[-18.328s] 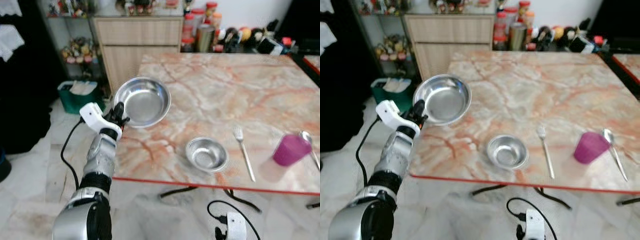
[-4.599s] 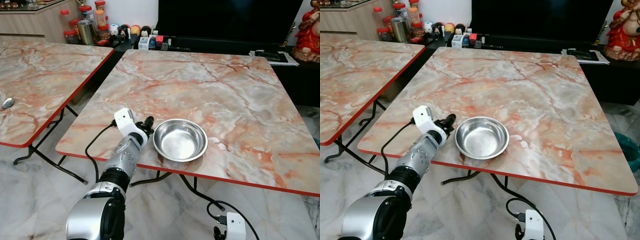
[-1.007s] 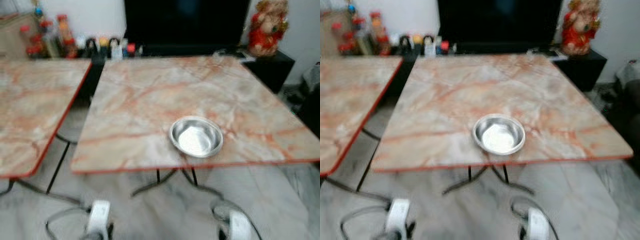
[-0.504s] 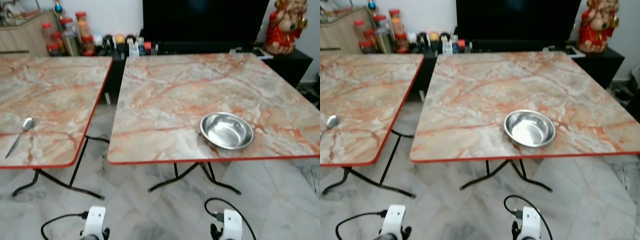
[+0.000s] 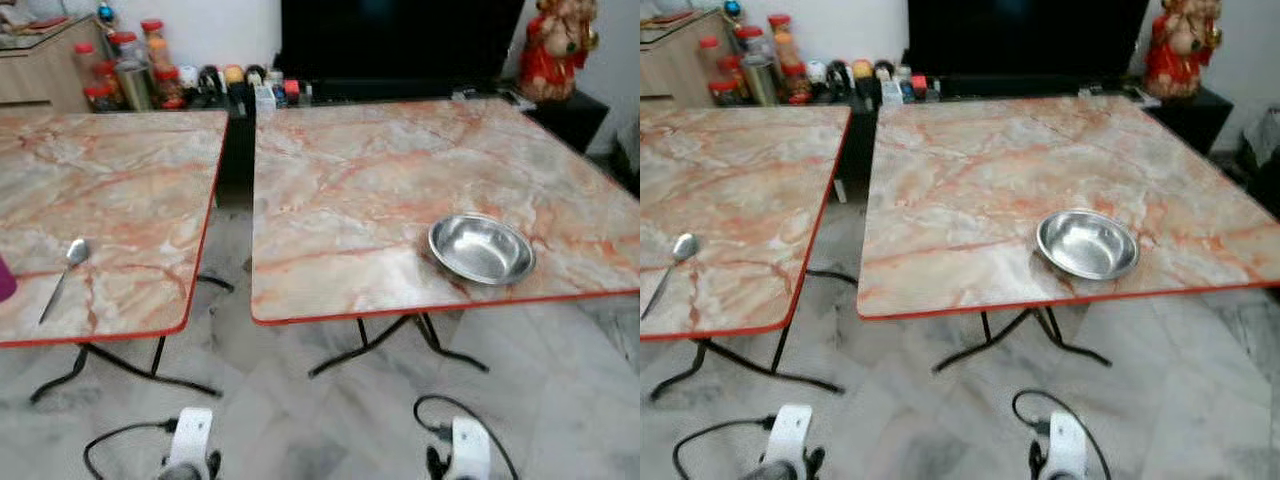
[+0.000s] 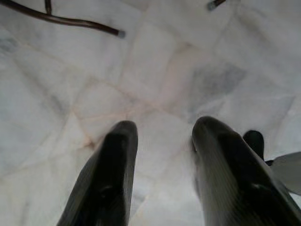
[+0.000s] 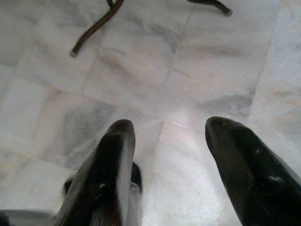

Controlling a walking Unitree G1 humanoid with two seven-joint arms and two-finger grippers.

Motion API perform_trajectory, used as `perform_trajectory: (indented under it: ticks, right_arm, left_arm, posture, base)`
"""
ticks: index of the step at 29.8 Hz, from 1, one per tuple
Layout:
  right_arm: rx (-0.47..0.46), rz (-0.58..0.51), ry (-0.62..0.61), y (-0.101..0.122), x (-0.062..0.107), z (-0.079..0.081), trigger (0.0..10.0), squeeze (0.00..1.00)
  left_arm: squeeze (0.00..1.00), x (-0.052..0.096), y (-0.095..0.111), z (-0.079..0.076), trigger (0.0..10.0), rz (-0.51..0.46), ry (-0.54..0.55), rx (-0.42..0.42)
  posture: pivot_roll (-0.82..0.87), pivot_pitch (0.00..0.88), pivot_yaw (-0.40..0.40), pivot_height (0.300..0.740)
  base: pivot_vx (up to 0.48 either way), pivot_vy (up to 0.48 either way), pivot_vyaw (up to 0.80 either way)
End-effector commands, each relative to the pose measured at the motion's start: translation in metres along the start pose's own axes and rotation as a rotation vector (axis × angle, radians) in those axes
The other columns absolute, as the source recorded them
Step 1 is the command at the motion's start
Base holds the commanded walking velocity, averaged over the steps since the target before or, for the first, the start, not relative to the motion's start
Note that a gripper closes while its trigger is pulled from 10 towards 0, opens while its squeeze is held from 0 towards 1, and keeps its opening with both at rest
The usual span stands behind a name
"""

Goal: Setting the table

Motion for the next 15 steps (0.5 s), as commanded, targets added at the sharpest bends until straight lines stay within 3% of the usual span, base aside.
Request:
perform_trajectory:
  ticks: [1, 15]
  right_arm:
    - [-0.001, -0.013, 0.023, 0.0047, -0.0009, 0.0100, 10.0, 0.00]
    - [0.017, -0.013, 0.026, 0.0069, -0.0015, 0.0074, 10.0, 0.00]
  left_arm:
    - [0.00, 0.0009, -0.0031, 0.0111, 10.0, 0.013, 0.025, -0.001]
    - [0.00, 0.0010, -0.0051, 0.0094, 10.0, 0.020, 0.022, -0.007]
  posture:
    - [-0.01, 0.000, 0.007, 0.736]
    - [-0.01, 0.000, 0.001, 0.736]
  base:
    - [0.000, 0.480, 0.00]
    - [0.000, 0.480, 0.00]
Point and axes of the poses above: a point about 5 cm out from each wrist's last joint towards the gripper, its own x axis pointing back from the gripper into the wrist, its own y axis along the axis of the wrist's last joint, z = x × y, the point moved 6 cm from there along -x, pointing out of the wrist towards the gripper, and after that the axes turned 4 degrees about -x, right-handed, at the moved point
